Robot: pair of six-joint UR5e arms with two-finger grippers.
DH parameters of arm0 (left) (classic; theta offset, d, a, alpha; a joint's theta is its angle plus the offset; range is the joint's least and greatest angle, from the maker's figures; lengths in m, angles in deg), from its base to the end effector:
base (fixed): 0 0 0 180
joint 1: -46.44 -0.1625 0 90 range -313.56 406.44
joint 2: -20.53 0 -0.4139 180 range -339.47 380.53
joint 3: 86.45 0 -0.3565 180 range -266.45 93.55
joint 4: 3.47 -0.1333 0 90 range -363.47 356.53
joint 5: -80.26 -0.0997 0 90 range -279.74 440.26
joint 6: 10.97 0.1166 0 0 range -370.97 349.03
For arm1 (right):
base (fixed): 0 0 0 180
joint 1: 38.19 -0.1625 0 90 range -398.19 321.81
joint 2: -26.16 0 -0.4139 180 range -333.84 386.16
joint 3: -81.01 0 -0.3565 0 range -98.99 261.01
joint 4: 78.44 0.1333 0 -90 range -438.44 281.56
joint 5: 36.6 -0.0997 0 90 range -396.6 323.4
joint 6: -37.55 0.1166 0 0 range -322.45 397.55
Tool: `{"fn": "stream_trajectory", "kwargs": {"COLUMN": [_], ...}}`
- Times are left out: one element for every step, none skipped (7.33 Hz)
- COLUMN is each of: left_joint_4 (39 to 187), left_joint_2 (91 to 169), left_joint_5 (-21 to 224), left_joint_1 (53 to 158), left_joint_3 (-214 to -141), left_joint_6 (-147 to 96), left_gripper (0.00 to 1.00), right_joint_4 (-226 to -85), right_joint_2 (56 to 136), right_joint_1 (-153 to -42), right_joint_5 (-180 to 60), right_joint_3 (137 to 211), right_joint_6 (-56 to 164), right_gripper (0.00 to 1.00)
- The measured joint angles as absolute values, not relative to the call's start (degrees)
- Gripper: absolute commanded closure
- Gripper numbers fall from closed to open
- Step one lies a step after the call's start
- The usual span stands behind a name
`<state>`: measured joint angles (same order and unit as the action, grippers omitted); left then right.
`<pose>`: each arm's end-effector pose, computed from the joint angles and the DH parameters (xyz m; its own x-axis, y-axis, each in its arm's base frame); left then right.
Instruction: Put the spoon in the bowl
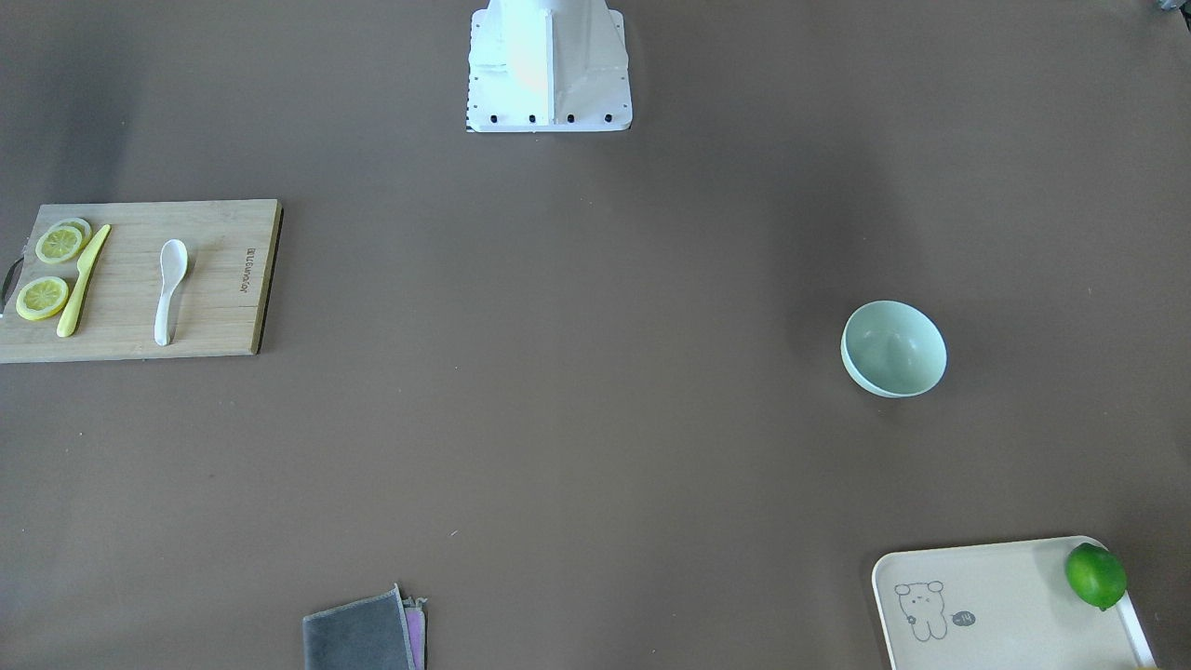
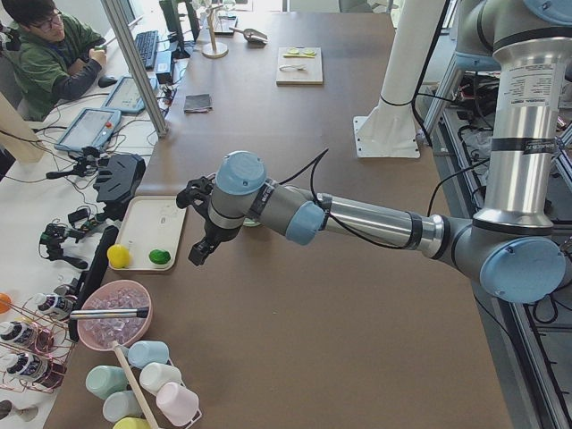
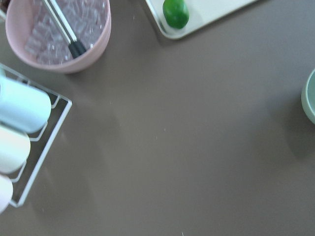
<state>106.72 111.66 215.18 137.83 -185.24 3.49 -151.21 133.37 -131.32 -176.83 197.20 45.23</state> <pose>-0.0628 -0.4856 0.5363 0.6990 0.5422 -0.4662 -0.1586 0.7533 0.6383 0.0628 -0.3492 0.5251 0.6448 -0.1816 0.7424 -0.1364 0.9284 0.3455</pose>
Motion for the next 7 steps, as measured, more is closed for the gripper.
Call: {"fn": "stream_trajectory", "kwargs": {"left_joint_4": [109.89,112.99,115.94,120.28,126.17,131.39,134.41], "left_joint_2": [111.58,111.67,112.01,112.45,112.75,113.15,114.0], "left_joint_5": [215.12,215.14,215.14,215.03,214.44,212.71,210.04], "left_joint_1": [136.2,133.45,129.12,123.62,117.9,112.94,108.93], "left_joint_3": [-182.92,-180.45,-178.98,-178.34,-177.95,-177.68,-177.27], "left_joint_6": [2.98,0.29,-5.94,-15.95,-28.44,-39.88,-47.53], "left_gripper": [0.02,0.02,0.02,0.02,0.02,0.02,0.03], "right_joint_4": [-151.16,-151.12,-151.06,-150.96,-150.44,-148.95,-147.3], "right_joint_2": [132.9,132.17,131.05,129.6,128.25,127.44,127.15], "right_joint_1": [-130.65,-128.7,-126.32,-123.36,-119.54,-115.35,-112.56], "right_joint_5": [-176.88,-176.64,-176.37,-175.72,-173.65,-170.24,-167.87], "right_joint_3": [196.62,195.66,194.82,194.41,194.25,194.18,194.12], "right_joint_6": [45.4,45.87,48.26,54.55,62.21,68.56,72.32], "right_gripper": [0.0,0.0,0.0,0.01,0.0,0.0,0.0]}}
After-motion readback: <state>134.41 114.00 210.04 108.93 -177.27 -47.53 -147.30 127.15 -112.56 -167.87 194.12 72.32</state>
